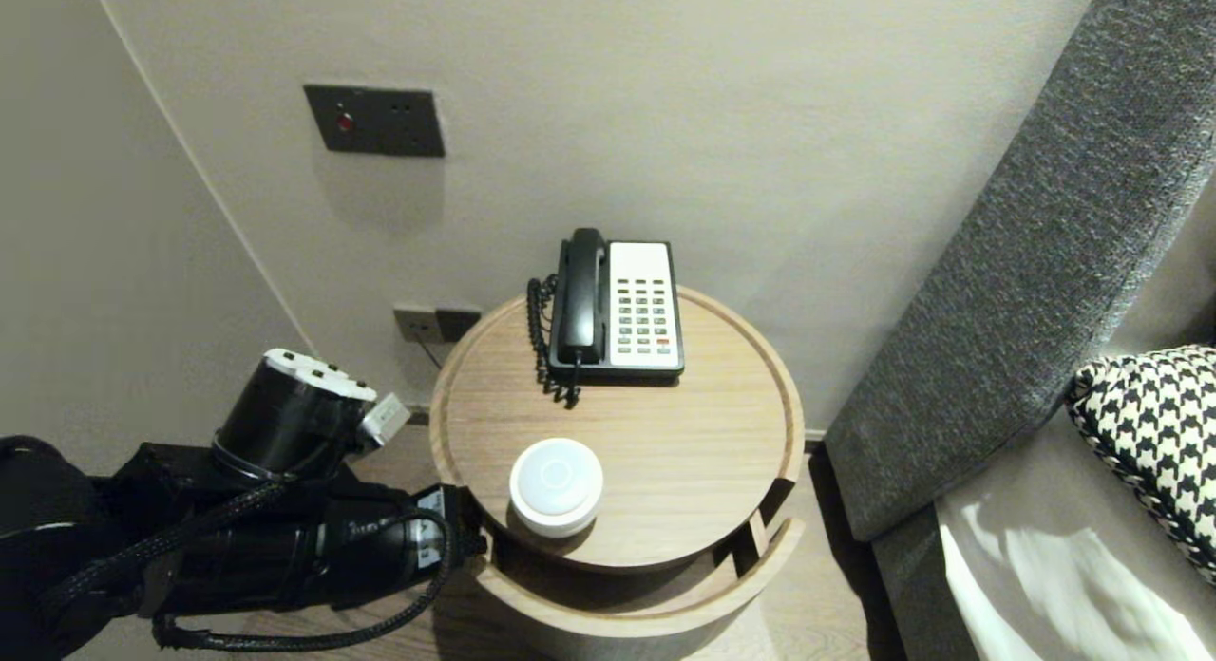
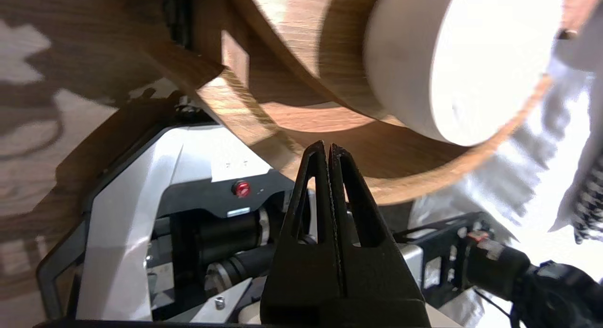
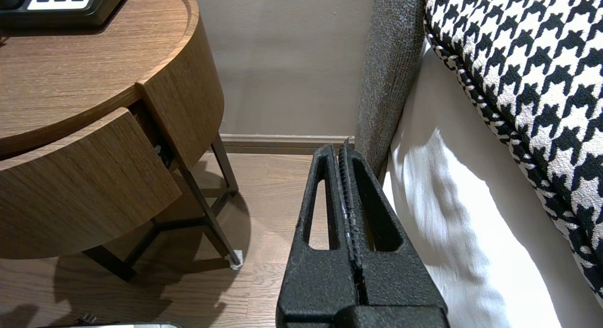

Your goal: Open the nightstand drawer

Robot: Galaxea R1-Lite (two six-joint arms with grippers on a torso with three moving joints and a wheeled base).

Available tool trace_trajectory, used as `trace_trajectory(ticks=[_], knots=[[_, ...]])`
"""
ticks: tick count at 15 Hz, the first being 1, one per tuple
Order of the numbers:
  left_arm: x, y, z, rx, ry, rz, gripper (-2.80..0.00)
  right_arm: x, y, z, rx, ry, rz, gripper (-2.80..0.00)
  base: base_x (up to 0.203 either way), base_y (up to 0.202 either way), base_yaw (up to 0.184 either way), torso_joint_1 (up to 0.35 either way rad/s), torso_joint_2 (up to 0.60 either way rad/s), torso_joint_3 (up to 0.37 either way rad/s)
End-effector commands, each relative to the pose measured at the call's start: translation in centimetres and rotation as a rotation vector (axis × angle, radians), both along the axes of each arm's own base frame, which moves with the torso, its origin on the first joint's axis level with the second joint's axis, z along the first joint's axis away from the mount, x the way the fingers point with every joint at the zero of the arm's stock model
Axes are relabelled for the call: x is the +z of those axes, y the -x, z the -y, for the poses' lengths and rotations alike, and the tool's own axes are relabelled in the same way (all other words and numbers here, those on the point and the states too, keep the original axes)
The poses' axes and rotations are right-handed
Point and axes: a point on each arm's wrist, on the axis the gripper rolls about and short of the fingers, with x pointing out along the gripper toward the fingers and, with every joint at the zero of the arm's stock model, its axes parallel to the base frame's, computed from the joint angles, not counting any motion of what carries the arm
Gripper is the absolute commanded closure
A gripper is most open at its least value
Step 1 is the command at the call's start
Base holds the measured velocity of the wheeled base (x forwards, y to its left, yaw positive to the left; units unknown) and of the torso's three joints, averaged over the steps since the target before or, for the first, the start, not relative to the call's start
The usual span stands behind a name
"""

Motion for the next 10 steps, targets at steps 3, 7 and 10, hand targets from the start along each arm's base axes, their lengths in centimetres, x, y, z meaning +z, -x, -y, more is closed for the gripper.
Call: trace_trajectory(ticks=[3, 7, 10], knots=[[-1.4, -0.5, 0.3, 0.022, -0.047, -0.034, 0.0, -1.1, -0.3, 0.0, 0.0, -0.001, -0.038, 0.0, 0.0, 0.0, 0.0, 0.0, 0.0, 0.0], [-2.0, -0.5, 0.4, 0.02, -0.056, -0.047, 0.0, -1.1, -0.3, 0.0, 0.0, -0.001, -0.039, 0.0, 0.0, 0.0, 0.0, 0.0, 0.0, 0.0], [-2.2, 0.2, 1.0, -0.005, -0.068, -0.04, 0.0, -1.1, -0.3, 0.0, 0.0, 0.0, -0.041, 0.0, 0.0, 0.0, 0.0, 0.0, 0.0, 0.0]])
